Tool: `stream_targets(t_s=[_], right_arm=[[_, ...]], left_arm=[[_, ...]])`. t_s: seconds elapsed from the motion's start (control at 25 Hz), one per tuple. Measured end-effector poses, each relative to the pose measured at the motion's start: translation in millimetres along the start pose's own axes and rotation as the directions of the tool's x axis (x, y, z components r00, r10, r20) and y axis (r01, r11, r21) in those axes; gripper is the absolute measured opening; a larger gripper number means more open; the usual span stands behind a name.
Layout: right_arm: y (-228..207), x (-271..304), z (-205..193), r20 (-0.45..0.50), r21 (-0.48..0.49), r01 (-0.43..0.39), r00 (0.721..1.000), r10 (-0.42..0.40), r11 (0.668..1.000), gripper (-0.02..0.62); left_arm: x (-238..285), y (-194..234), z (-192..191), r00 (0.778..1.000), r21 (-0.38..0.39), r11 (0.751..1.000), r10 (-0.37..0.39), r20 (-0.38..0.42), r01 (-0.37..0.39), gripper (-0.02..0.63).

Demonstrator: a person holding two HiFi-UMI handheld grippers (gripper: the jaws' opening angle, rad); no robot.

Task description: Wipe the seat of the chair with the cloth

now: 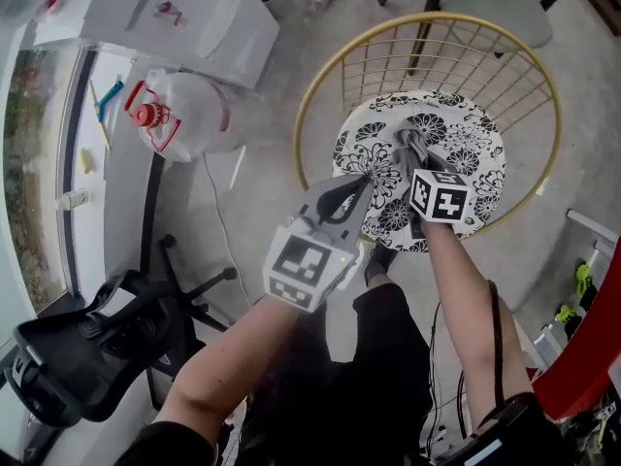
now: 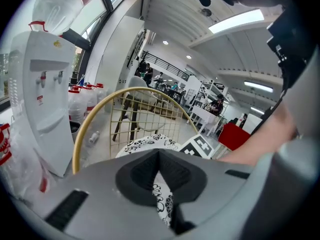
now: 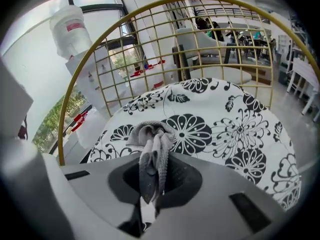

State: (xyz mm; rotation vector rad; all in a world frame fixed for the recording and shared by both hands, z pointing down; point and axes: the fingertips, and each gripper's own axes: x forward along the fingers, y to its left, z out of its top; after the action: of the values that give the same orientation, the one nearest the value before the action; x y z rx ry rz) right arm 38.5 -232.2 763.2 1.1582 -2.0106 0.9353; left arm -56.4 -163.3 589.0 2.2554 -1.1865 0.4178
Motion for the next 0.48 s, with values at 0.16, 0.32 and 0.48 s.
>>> stream_targets(t_s=[0.16,0.32,0.48], right_arm=[[12.4,-8.4,-35.0,-0.046,0.004,-0.017,0.999,0.017,1.000,0.021],[26.6,-21.4,-70.1,-0.088,0.015,-0.036,0.995,0.037,0.999,0.021],[39.3,-36.9,-104.1,-0.133,0.046,-0.045,0.990,0.050,0.998,0.021]], left_arm=[[-0.5,-6.7,-5.4,1.000,0.008,1.000,-0.015,-0.007,0.015,0.007],[-4.5,-15.9,-13.2,0.999,0.013,1.000,-0.025,-0.022,0.025,0.006],[-11.1,-25.6,-18.2,0.999,0.013,0.999,-0.033,-0.026,0.033,0.006]])
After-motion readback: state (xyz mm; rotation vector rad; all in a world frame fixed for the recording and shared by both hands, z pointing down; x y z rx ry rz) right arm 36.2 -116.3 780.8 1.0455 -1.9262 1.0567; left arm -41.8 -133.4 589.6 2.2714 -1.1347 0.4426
